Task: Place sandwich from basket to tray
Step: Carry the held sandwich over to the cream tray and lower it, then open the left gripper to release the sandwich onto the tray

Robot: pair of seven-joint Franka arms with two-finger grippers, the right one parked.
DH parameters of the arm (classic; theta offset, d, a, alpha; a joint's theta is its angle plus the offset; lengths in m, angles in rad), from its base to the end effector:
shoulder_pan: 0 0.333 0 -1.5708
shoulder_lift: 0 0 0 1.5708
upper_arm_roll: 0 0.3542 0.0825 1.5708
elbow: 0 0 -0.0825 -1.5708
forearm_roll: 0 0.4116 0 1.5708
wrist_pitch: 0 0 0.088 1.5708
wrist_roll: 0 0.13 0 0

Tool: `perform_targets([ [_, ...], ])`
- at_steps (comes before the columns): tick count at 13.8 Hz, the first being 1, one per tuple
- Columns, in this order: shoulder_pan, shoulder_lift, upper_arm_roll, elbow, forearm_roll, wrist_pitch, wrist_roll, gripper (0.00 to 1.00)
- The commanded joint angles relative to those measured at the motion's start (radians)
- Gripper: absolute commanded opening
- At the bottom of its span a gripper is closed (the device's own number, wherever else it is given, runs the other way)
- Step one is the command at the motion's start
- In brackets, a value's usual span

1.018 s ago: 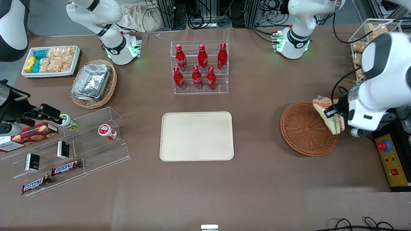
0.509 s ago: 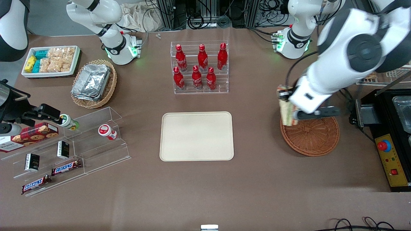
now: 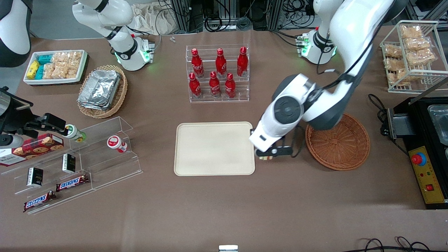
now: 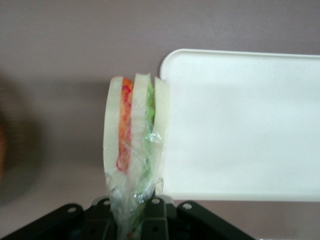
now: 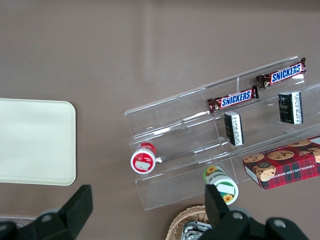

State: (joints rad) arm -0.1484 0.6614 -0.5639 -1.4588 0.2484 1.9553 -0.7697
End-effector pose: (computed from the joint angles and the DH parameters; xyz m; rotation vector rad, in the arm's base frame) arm 0.6230 -0.4105 0.3289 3.0946 0.0662 -0.1858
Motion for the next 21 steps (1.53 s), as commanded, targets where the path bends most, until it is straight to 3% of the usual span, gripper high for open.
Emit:
perform_targets([
  [1,-0.035,0.11,0.002,0.048,0.043,0.127,-0.049,0.0],
  [12,-0.097,0.216,0.03,0.046,0.12,0.238,-0.103,0.0],
  [13,-0.099,0.218,0.033,0.046,0.123,0.238,-0.105,0.12],
  [14,-0.099,0.218,0.033,0.046,0.123,0.238,-0.105,0.47],
  [15,-0.099,0.219,0.035,0.046,0.126,0.238,-0.105,0.98],
  [21,-0.086,0.135,0.036,0.058,0.126,0.182,-0.105,1.0],
])
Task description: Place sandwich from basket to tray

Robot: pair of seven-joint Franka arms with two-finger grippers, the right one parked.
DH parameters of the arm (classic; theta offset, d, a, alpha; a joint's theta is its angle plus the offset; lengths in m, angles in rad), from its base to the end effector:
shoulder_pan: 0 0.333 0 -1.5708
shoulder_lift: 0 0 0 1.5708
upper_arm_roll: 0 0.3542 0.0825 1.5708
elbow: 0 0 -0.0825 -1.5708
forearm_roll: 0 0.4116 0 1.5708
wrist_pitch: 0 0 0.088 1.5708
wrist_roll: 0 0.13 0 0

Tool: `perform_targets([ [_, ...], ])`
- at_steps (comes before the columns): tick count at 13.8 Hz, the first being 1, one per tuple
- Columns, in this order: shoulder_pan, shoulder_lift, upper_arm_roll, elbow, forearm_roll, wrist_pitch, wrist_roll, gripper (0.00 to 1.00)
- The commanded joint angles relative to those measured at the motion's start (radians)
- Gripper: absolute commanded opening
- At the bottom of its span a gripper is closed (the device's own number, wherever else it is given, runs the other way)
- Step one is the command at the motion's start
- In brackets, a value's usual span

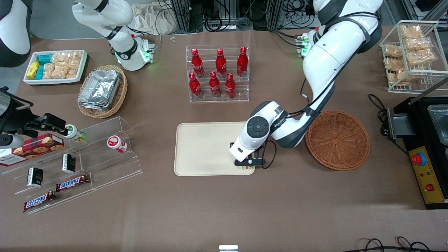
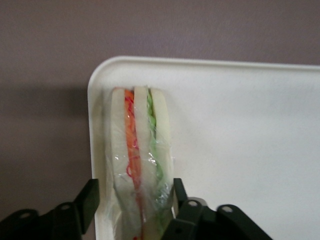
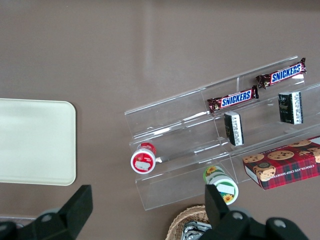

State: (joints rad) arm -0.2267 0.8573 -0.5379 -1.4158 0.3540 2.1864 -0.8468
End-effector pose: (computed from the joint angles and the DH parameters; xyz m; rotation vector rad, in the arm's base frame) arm 0.6290 -0.4592 0.2248 3.0389 0.0672 -0.0747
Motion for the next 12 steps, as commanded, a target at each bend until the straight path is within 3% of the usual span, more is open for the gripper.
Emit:
perform_targets([
  [1,-0.003,-0.102,0.01,0.018,0.019,-0.11,-0.028,1.0],
  [5,0.093,-0.288,-0.001,0.014,-0.032,-0.313,0.017,1.0],
  [8,0.197,-0.409,0.001,0.011,-0.165,-0.466,0.281,1.0],
  [12,0.407,-0.532,0.002,-0.008,-0.251,-0.614,0.628,1.0],
])
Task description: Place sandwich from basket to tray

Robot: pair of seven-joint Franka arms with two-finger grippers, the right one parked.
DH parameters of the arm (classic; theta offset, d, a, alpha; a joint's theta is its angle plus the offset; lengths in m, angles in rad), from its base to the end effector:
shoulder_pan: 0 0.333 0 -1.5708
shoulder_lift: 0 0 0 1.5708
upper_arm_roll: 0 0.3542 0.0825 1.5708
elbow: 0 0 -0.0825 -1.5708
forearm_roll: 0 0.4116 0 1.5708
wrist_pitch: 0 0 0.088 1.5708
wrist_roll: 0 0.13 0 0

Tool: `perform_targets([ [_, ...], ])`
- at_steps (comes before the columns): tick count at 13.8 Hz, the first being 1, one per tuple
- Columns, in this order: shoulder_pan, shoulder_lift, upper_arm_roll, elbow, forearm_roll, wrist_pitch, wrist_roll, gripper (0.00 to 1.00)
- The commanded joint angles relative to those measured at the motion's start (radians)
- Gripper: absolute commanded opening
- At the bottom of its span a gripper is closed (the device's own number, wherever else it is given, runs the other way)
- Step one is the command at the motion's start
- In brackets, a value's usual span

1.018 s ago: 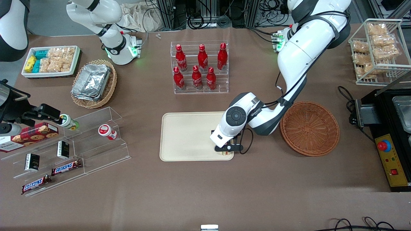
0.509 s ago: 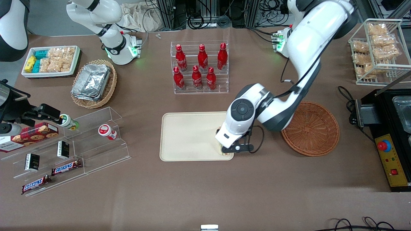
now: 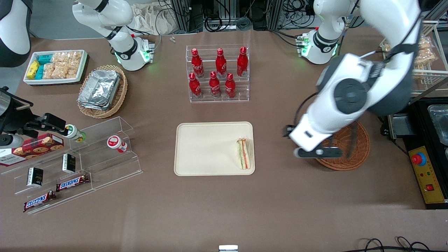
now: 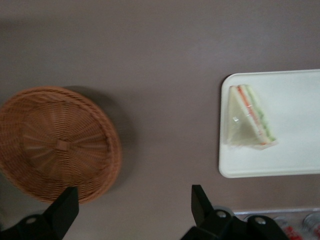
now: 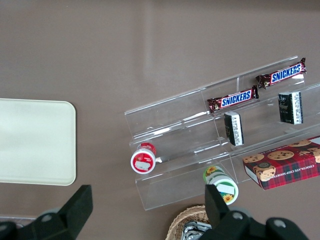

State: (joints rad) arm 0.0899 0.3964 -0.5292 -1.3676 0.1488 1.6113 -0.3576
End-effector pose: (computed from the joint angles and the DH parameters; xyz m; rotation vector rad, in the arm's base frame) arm 0.6575 -0.2213 0.5166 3.1280 -0.1110 -0.1746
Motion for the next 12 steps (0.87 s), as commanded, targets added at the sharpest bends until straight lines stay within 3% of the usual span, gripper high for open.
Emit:
perform_targets([
  [1,0.134,-0.094,-0.005,-0.074,-0.043,-0.045,0.204,1.0],
  [3,0.186,-0.146,0.004,-0.132,-0.031,-0.042,0.343,1.0],
  [7,0.105,-0.269,0.208,-0.304,-0.037,0.059,0.538,1.0],
  [12,0.091,-0.288,0.242,-0.324,-0.046,0.079,0.569,1.0],
])
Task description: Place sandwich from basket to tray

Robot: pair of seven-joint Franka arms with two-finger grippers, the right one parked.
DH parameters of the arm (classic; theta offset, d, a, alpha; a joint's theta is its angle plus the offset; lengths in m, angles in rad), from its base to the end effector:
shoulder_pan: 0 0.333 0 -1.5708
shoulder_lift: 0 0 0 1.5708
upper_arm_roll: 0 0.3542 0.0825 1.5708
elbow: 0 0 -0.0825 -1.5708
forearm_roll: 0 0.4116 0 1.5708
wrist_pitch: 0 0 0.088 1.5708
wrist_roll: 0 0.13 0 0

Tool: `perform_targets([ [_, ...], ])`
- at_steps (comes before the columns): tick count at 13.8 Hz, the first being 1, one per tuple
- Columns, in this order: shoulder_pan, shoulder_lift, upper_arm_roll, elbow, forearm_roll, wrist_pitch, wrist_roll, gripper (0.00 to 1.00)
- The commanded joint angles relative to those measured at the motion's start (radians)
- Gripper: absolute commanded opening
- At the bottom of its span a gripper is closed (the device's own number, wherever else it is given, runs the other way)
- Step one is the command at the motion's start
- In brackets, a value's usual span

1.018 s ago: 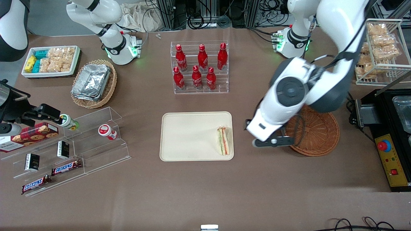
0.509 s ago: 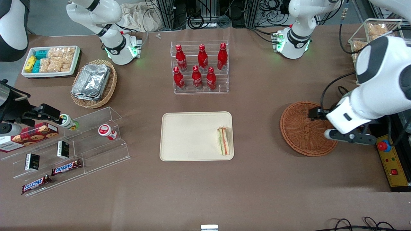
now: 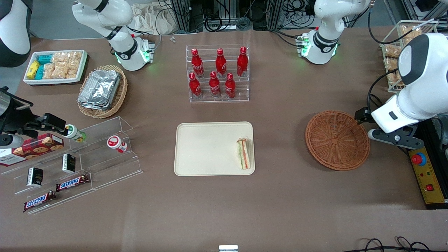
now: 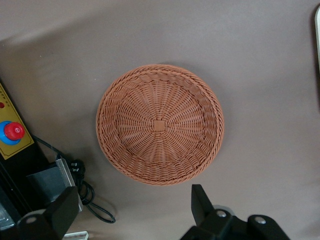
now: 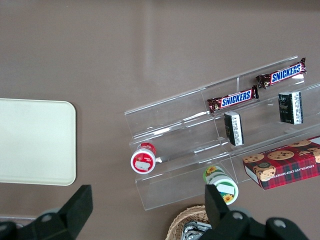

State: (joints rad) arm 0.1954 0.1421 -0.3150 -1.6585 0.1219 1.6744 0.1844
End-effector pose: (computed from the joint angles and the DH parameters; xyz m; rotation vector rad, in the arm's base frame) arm 0.6197 -0.0495 0.5228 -3.0236 0.4934 0.1859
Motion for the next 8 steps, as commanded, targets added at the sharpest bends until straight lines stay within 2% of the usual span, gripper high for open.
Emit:
perform_targets([
  [1,-0.045,-0.032,0.055,-0.024,-0.022,0.018,0.024,1.0],
  [3,-0.094,-0.003,0.106,0.037,-0.025,-0.002,0.015,1.0],
  [6,-0.097,0.054,0.102,0.138,-0.022,-0.07,0.017,1.0],
  [8,-0.096,0.057,0.102,0.154,-0.022,-0.07,0.02,1.0],
])
